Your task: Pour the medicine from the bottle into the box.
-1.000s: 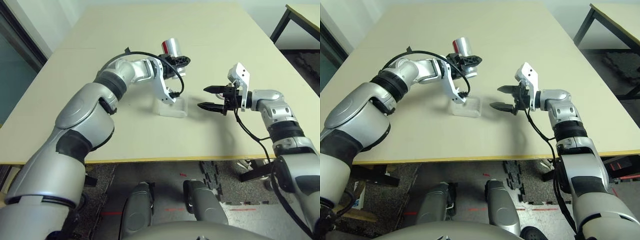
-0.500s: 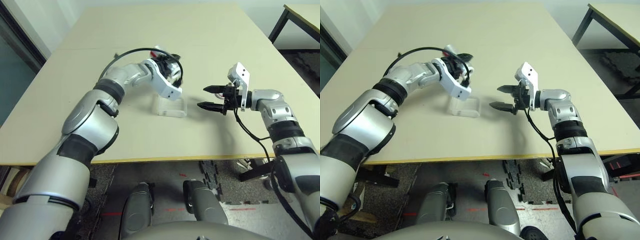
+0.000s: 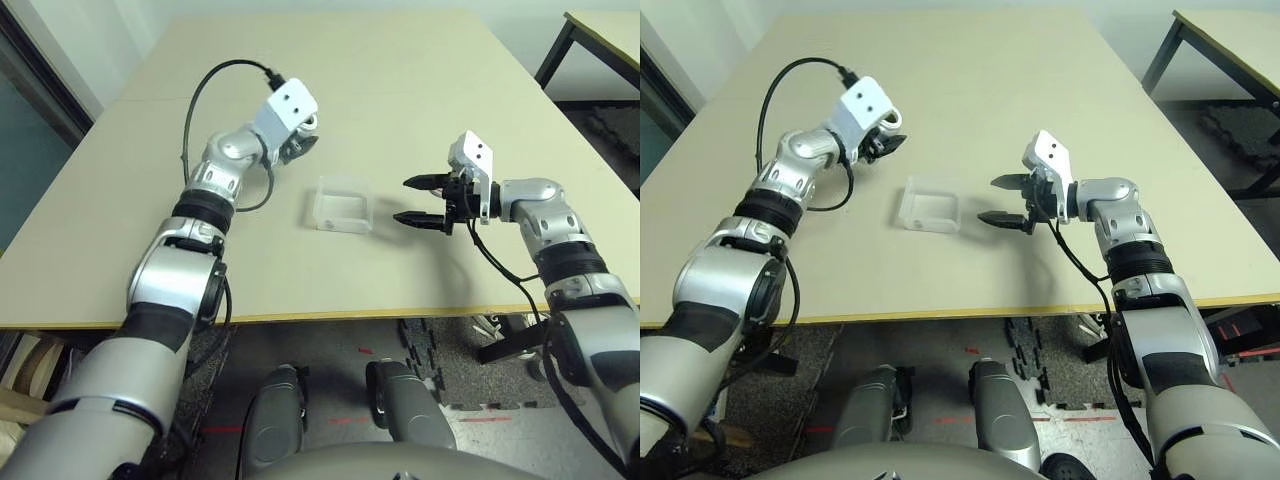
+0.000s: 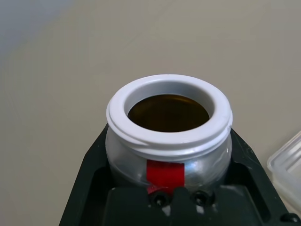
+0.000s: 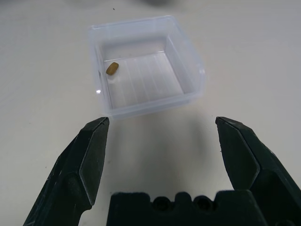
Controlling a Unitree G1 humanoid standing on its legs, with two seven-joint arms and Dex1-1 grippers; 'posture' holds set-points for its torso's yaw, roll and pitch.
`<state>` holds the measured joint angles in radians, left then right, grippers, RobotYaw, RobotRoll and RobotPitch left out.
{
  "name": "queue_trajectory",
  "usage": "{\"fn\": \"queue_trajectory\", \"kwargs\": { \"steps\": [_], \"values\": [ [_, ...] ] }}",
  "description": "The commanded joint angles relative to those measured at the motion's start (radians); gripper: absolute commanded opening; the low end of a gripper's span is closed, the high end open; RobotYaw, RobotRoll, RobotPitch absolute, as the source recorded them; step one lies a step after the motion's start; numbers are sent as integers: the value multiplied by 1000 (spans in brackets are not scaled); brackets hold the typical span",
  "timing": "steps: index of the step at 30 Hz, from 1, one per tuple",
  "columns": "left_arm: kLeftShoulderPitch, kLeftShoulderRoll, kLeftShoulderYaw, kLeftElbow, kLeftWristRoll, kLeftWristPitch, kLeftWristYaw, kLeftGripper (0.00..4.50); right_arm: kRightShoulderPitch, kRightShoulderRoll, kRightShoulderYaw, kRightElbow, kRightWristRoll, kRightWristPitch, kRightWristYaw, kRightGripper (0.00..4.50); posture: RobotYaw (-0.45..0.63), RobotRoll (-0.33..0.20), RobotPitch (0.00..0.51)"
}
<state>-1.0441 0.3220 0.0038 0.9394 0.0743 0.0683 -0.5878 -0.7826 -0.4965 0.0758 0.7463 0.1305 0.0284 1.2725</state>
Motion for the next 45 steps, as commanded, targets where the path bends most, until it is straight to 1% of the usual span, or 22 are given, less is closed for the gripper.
{"fn": "queue_trajectory", "kwargs": {
  "steps": [1, 6, 14, 17, 20, 29, 45],
  "values": [
    [39, -17, 45, -33, -67, 39, 7, 2684, -12, 8, 1, 3, 6, 8, 5, 4500, -91, 0, 107],
    [61, -30, 70, 36, -92, -30, 20, 2684, -23, 13, -12, -2, 27, 36, 7, 4500, -96, 0, 109],
    [66, -57, 93, 143, -112, -162, 51, 2684, -17, 0, -10, -16, 25, 43, 14, 4500, -103, 0, 108],
    [62, -63, 127, 192, -133, -198, 98, 2684, -18, -4, -9, -16, 23, 43, 15, 4500, -105, 0, 105],
    [62, -61, 134, 229, -127, -234, 122, 2684, -21, -7, -9, -14, 22, 43, 15, 4500, -104, 0, 100],
    [75, -65, 141, 281, -117, -257, 161, 2684, -33, -11, -8, -2, 14, 37, 19, 4500, -103, 0, 92],
    [88, -69, 135, 298, -110, -247, 186, 2684, -34, -17, -12, 4, 16, 43, 20, 4500, -111, 0, 96]
  ]
}}
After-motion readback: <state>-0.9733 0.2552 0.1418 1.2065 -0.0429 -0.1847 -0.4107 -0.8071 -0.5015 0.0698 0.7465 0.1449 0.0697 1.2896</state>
